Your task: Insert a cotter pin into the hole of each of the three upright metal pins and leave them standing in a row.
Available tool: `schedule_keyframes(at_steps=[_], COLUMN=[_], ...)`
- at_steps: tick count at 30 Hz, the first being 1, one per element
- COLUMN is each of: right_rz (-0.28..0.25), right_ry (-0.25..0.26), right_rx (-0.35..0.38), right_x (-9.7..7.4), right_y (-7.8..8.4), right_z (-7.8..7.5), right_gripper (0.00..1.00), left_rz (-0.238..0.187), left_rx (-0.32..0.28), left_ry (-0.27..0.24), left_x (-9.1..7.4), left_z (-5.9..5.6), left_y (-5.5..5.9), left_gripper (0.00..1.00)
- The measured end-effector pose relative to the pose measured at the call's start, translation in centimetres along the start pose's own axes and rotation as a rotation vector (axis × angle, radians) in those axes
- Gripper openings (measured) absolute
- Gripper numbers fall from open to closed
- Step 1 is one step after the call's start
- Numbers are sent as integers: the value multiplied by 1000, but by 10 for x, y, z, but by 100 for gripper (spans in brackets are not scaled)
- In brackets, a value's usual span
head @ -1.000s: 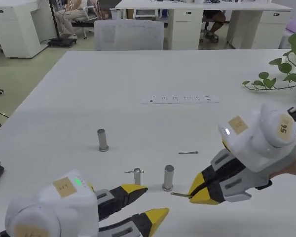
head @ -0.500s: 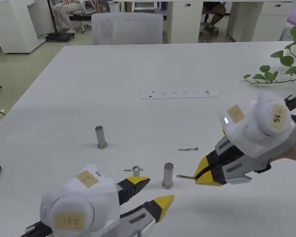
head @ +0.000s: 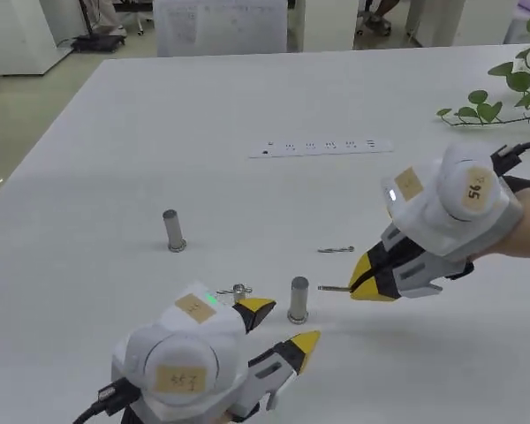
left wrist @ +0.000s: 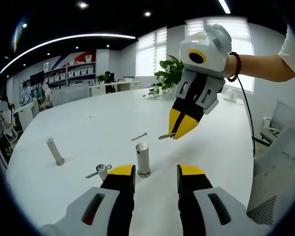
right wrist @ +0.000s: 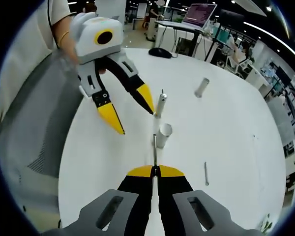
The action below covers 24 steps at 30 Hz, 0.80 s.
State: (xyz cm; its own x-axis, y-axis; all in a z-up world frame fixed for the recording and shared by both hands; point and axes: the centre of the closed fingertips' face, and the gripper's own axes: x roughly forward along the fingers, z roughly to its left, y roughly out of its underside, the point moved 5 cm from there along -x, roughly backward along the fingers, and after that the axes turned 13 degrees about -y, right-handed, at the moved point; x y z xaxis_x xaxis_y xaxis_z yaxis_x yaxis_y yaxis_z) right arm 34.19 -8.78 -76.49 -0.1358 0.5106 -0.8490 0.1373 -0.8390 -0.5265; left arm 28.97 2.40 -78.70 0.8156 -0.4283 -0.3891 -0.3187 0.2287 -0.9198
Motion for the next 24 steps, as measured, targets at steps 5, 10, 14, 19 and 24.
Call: schedule_keyframes(at_steps=[5, 10, 14, 19, 24], right_rz=[20, 29, 33, 33, 38], right_ry=[-2, -2, 1, 1, -7], right_rx=[-15, -18, -21, -27, -32], right_x=[4, 7, 10, 11, 13], right_y=[2, 7, 9, 11, 13], right_z=[-8, -16, -22, -26, -26], right_gripper=[4, 4, 4, 4, 4], left_rz=[14, 10, 25, 30, 26], left_rx=[-7, -17, -15, -23, -28], left_ry=[-25, -62, -82, -101, -117], left_x=[11, 19, 27, 34, 40], left_z=[2, 4, 4, 3, 4], left_y=[3, 3, 8, 10, 11], left_gripper=[32, 30, 28, 25, 23])
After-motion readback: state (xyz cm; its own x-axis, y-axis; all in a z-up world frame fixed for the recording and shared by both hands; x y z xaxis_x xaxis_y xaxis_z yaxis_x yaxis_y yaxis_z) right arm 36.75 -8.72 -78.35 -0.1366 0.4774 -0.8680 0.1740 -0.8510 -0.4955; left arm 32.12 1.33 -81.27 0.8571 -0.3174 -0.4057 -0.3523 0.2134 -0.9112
